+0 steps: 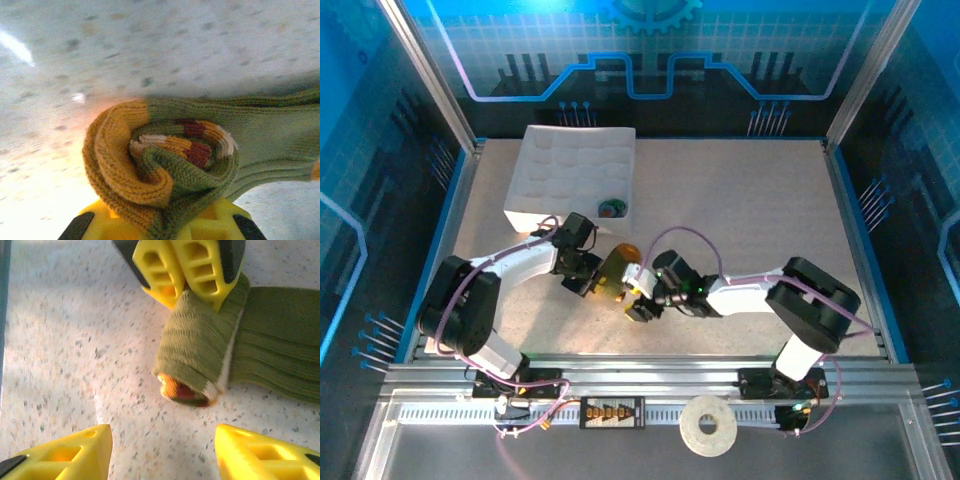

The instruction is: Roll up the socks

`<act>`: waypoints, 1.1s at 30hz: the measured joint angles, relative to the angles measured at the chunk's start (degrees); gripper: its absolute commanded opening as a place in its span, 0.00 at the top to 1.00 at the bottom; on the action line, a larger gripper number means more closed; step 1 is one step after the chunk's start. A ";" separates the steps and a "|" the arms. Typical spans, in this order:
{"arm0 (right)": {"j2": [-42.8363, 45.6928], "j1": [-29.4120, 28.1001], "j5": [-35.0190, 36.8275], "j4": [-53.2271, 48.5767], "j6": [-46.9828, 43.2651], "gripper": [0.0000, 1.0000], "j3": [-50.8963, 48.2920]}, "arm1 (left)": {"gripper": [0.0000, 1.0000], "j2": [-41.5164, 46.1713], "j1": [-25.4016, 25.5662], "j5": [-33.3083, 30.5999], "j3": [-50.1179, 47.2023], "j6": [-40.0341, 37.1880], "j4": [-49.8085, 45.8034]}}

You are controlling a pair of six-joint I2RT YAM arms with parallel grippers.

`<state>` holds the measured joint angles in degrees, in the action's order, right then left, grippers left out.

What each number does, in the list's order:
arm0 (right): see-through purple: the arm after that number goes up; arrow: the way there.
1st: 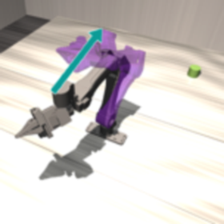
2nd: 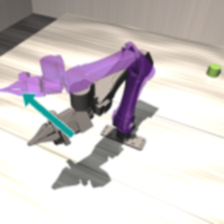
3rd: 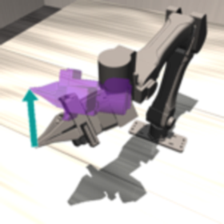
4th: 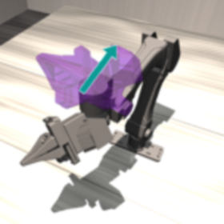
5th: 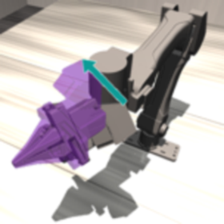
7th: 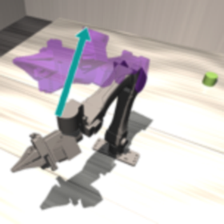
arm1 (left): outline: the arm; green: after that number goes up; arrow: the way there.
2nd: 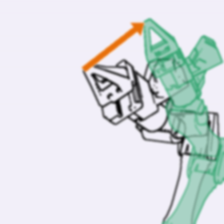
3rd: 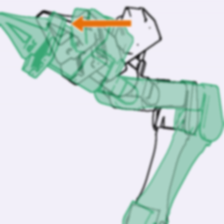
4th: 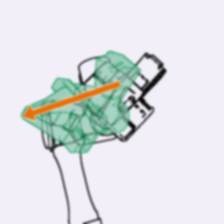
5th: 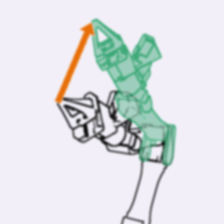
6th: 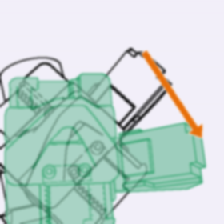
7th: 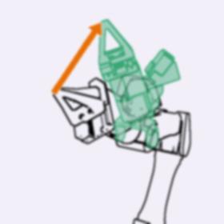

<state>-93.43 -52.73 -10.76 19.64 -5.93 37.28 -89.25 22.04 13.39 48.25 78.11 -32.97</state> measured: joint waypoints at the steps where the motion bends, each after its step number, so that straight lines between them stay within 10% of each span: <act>1: 0.50 -1.05 2.01 0.26 -1.92 0.42 -0.13 | 1.00 0.22 0.00 0.02 -0.02 0.02 -1.38; 15: -4.20 -11.78 19.08 3.72 -14.69 0.43 5.40 | 1.00 -4.15 -0.02 0.90 4.98 1.46 -9.77; 33: -12.04 -12.83 27.30 -0.66 -14.53 0.97 12.68 | 0.89 -5.62 -0.31 1.09 6.78 0.57 -11.56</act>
<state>-105.47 -65.56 16.53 18.98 -20.47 49.95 -94.87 21.74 14.48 55.02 78.67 -44.53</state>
